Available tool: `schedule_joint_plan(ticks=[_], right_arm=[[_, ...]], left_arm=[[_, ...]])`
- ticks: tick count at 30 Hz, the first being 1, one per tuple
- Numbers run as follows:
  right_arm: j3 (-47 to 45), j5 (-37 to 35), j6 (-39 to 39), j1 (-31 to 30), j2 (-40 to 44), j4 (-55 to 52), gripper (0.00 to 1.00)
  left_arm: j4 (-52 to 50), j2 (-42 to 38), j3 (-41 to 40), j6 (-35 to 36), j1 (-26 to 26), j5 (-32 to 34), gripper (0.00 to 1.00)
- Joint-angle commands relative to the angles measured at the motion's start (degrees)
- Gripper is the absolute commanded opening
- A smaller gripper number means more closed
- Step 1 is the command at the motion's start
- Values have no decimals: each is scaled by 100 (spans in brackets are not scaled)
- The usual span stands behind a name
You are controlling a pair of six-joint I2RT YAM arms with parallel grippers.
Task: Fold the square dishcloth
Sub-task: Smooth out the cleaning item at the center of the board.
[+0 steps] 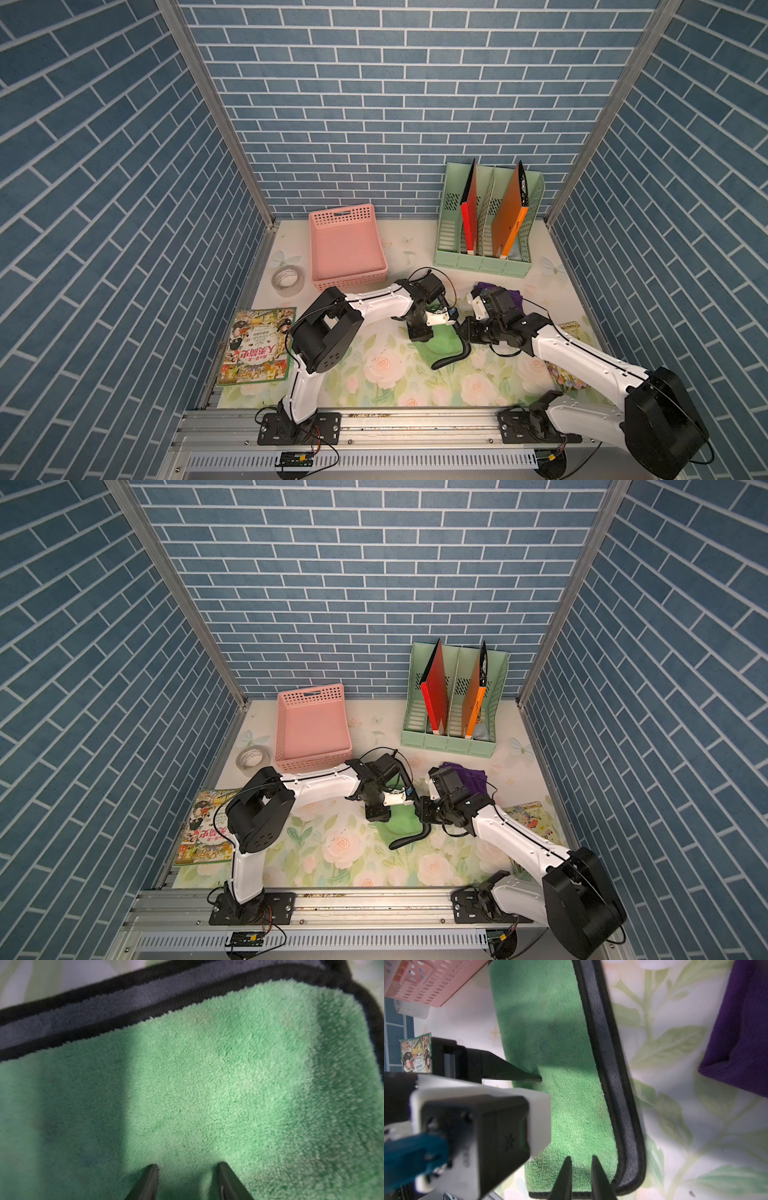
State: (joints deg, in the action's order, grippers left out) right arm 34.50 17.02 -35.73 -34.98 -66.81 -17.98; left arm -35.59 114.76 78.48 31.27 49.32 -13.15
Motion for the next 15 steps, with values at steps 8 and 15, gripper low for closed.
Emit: schedule_joint_plan(ticks=[8, 15], right_arm=[[-529, 811, -863, -1336, -402, 2251, 9], [-963, 998, -1228, -1415, -1047, 3457, 8]], left_arm=[[-266, -168, 104, -191, -611, -1102, 54], [-541, -496, 457, -238, -1199, -1870, 55]])
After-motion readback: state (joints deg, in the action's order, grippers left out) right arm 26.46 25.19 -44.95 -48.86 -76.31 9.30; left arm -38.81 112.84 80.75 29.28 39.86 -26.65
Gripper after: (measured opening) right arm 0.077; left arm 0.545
